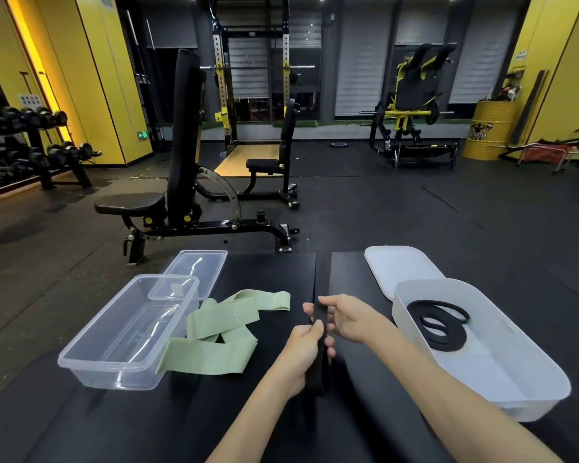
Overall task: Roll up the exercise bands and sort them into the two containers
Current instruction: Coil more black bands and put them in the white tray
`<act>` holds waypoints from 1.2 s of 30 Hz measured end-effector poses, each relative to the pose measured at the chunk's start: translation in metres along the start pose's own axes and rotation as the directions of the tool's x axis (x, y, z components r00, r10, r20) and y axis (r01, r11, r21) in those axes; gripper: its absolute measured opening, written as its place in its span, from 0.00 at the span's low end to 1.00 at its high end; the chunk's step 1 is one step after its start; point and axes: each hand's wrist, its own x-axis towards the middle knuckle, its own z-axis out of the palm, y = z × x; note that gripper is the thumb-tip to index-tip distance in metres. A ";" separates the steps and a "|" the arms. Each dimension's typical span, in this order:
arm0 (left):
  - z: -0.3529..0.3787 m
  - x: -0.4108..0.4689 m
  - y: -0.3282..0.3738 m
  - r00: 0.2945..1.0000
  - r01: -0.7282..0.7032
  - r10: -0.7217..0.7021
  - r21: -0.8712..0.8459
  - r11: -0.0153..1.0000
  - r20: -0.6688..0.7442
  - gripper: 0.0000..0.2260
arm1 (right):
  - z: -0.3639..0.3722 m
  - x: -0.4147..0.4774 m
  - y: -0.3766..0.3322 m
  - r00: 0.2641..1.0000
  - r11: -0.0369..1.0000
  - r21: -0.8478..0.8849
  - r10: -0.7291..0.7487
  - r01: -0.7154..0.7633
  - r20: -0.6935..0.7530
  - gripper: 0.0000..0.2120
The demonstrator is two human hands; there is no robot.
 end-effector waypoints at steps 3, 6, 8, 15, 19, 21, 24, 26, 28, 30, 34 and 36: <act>0.003 -0.005 -0.009 0.998 0.054 -0.054 0.008 0.998 -0.022 0.11 | 0.001 -0.006 0.015 1.000 1.000 0.023 -0.009 0.010 -0.020 0.15; 0.003 -0.012 -0.019 0.990 0.139 -0.140 -0.041 0.989 -0.005 0.14 | 0.003 -0.012 0.023 0.996 0.994 0.092 -0.060 0.066 -0.063 0.13; 0.004 -0.015 -0.025 0.987 0.156 -0.157 -0.046 0.987 -0.018 0.15 | 0.003 -0.016 0.031 0.993 0.991 0.106 -0.075 0.084 -0.091 0.14; 0.003 -0.012 -0.046 0.986 0.095 -0.113 -0.140 0.986 -0.127 0.19 | -0.004 -0.059 0.078 0.963 0.960 -0.194 -0.230 0.201 -0.141 0.11; 0.007 -0.013 -0.046 0.981 0.070 -0.114 -0.259 0.963 -0.159 0.17 | -0.009 -0.093 0.102 0.917 0.750 -0.607 -0.390 0.261 -0.088 0.12; 0.011 -0.014 -0.044 0.982 0.067 -0.105 -0.238 0.969 -0.154 0.16 | -0.009 -0.103 0.112 0.910 0.665 -0.688 -0.414 0.292 -0.014 0.16; 0.012 -0.016 -0.048 0.987 0.041 -0.071 -0.208 0.977 -0.141 0.16 | -0.009 -0.108 0.125 0.852 0.537 -0.773 -0.524 0.338 0.008 0.13; 0.010 -0.019 -0.052 0.992 0.000 -0.020 -0.158 0.988 -0.127 0.16 | -0.011 -0.111 0.128 0.793 0.484 -0.786 -0.609 0.384 0.013 0.12; 0.006 -0.022 -0.054 0.994 -0.014 0.008 -0.057 0.998 -0.111 0.15 | -0.015 -0.112 0.132 0.747 0.407 -0.817 -0.663 0.408 0.043 0.13; 0.000 -0.026 -0.057 0.995 -0.007 0.013 0.053 0.999 -0.099 0.14 | -0.020 -0.112 0.135 0.710 0.290 -0.875 -0.699 0.387 0.082 0.14; -0.011 -0.035 -0.059 0.999 -0.037 0.040 0.107 0.994 -0.027 0.13 | -0.025 -0.113 0.134 0.595 0.078 -0.914 -0.780 0.398 0.193 0.15; -0.017 -0.043 -0.064 0.998 -0.069 0.069 0.159 0.985 0.004 0.13 | -0.027 -0.117 0.135 0.553 0.027 -0.893 -0.793 0.449 0.254 0.14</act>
